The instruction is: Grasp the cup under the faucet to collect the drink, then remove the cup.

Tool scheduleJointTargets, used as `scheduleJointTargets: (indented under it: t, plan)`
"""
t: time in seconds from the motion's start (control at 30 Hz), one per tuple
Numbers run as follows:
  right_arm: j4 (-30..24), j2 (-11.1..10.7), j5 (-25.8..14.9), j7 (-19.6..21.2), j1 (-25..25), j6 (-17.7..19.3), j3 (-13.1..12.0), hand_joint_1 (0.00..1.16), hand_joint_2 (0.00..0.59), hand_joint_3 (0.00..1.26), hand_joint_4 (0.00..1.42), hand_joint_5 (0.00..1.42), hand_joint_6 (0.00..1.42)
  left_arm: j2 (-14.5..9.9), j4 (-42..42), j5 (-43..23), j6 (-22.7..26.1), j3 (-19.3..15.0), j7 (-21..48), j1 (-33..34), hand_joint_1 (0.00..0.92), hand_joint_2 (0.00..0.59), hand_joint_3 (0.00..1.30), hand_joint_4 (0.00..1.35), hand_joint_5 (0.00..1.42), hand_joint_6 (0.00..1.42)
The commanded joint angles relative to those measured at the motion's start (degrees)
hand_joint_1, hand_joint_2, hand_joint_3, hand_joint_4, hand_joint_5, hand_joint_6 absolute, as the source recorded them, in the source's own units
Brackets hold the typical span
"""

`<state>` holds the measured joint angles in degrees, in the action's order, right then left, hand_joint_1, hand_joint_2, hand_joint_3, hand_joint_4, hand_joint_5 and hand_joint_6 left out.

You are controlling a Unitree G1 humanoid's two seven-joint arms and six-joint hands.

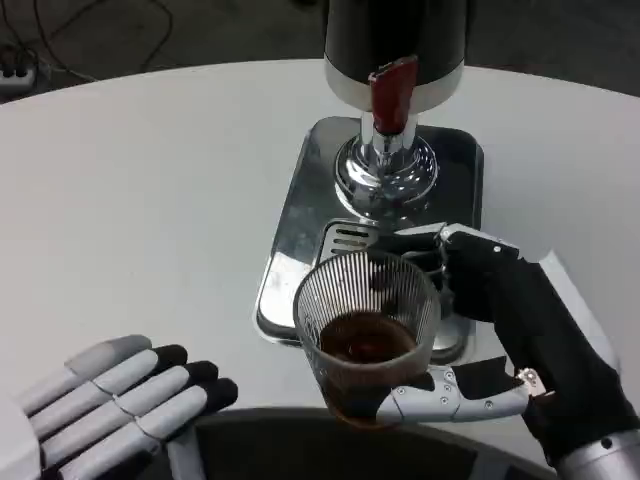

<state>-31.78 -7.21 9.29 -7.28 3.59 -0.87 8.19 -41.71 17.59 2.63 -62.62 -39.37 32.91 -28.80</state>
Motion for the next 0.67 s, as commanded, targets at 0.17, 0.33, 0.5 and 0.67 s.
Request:
scheduleJointTargets:
  t: [0.17,0.33,0.5,0.67]
  plan:
    - [-0.94,0.28,-0.64,0.03,-0.4,0.49,0.01,1.07,0.039,0.68,0.71,0.83,0.88,-0.12,1.14,-0.76,0.07,-0.22,-1.16,-0.98,0.0,0.083,0.02,0.0,0.0,0.0]
    - [-1.27,0.12,-0.88,0.03,0.1,0.57,-0.39,1.07,0.039,0.68,0.71,0.83,0.88,-0.24,1.68,-0.74,0.28,0.07,-1.13,-0.86,0.0,0.083,0.02,0.0,0.0,0.0]
    - [-1.51,0.03,-1.13,-0.05,0.5,0.78,-0.75,1.07,0.039,0.68,0.71,0.83,0.88,-0.15,2.22,-0.62,0.57,0.21,-1.11,-0.82,0.0,0.085,0.03,0.0,0.0,0.0]
    - [-1.73,0.04,-1.19,-0.15,0.83,0.95,-0.91,1.07,0.039,0.68,0.71,0.83,0.88,-0.06,2.62,-0.68,0.62,0.12,-1.06,-1.07,0.0,0.087,0.03,0.0,0.0,0.0]
